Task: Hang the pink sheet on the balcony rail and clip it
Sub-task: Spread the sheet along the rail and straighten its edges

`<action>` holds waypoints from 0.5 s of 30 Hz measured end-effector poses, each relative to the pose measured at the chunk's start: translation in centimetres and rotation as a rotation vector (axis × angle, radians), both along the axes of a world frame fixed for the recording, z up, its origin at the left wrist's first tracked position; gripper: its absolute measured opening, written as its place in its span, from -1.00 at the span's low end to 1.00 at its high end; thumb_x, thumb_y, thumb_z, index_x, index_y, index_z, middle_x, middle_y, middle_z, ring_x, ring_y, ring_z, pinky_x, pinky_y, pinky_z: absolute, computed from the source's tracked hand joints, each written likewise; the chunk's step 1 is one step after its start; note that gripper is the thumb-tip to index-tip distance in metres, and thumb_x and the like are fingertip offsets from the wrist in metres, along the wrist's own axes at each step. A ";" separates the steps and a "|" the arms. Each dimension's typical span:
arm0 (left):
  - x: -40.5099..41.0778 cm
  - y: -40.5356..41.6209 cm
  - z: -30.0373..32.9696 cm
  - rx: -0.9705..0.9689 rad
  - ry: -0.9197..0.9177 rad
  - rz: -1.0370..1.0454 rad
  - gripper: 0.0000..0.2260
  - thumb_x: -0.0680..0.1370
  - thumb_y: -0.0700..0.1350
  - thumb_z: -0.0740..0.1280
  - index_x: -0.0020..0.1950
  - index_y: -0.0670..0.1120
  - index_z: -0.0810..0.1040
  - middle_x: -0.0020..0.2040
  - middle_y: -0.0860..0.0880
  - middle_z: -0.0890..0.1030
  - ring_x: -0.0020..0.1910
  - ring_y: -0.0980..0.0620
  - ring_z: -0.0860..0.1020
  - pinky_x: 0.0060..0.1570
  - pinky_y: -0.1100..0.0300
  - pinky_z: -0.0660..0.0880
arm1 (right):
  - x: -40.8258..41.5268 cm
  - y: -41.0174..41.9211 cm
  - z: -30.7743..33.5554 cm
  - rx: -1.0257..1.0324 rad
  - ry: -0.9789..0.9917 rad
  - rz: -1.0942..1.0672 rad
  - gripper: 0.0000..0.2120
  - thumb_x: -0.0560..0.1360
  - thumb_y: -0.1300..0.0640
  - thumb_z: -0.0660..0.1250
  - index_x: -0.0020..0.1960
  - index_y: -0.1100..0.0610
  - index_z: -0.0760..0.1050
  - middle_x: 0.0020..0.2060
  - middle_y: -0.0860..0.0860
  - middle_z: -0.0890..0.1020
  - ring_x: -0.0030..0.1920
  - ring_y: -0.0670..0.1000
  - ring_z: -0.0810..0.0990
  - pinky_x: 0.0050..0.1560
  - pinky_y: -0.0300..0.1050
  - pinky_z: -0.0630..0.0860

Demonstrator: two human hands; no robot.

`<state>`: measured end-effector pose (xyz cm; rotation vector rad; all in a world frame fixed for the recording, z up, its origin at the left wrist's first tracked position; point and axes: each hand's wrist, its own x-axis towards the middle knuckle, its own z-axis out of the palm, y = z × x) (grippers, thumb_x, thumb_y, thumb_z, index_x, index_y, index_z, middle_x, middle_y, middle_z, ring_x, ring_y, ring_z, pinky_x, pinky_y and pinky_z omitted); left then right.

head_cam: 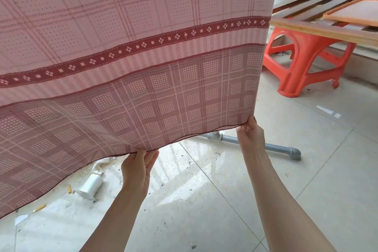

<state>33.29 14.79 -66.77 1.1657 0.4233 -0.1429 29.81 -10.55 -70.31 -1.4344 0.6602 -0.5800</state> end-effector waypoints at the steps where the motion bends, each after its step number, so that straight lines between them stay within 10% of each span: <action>1: -0.1 -0.1 0.0 -0.010 0.008 0.010 -0.87 0.58 -0.32 0.18 -0.09 -0.23 0.50 -0.10 -0.15 0.62 -0.18 0.04 0.65 0.12 0.06 0.49 | 0.2 0.1 0.0 -0.063 0.037 -0.012 -0.41 0.35 -0.12 0.09 0.22 0.25 0.42 0.08 0.25 0.57 -0.05 0.03 0.47 0.17 0.17 0.43; 4: -0.2 -0.3 -0.1 -0.020 0.018 0.018 -0.87 0.57 -0.32 0.19 -0.10 -0.22 0.51 -0.11 -0.14 0.62 -0.15 0.02 0.63 0.13 0.06 0.48 | 1.0 -0.4 -0.7 0.026 0.106 -0.050 -0.65 0.44 0.22 0.16 0.20 0.03 0.45 0.12 0.05 0.60 -0.05 0.00 0.50 0.12 -0.04 0.43; 11: 0.3 1.2 1.3 0.085 0.010 -0.134 -0.88 0.58 -0.29 0.18 -0.06 -0.17 0.50 -0.12 -0.08 0.63 -0.12 0.02 0.63 0.00 0.12 0.52 | 0.6 0.3 2.4 0.463 -0.063 -0.174 -0.73 0.58 0.27 0.14 0.23 0.34 0.39 0.03 0.20 0.57 0.03 0.18 0.55 0.02 -0.28 0.45; 15: -0.3 4.0 1.0 0.161 0.033 -0.294 -0.84 0.60 -0.16 0.21 0.12 -0.17 0.48 -0.01 -0.09 0.64 -0.04 -0.02 0.62 -0.10 0.15 0.53 | -0.3 2.0 3.7 0.578 -0.096 -0.156 -0.81 0.54 0.27 0.21 0.14 0.27 0.44 -0.12 0.06 0.59 -0.09 0.00 0.59 0.21 0.00 0.45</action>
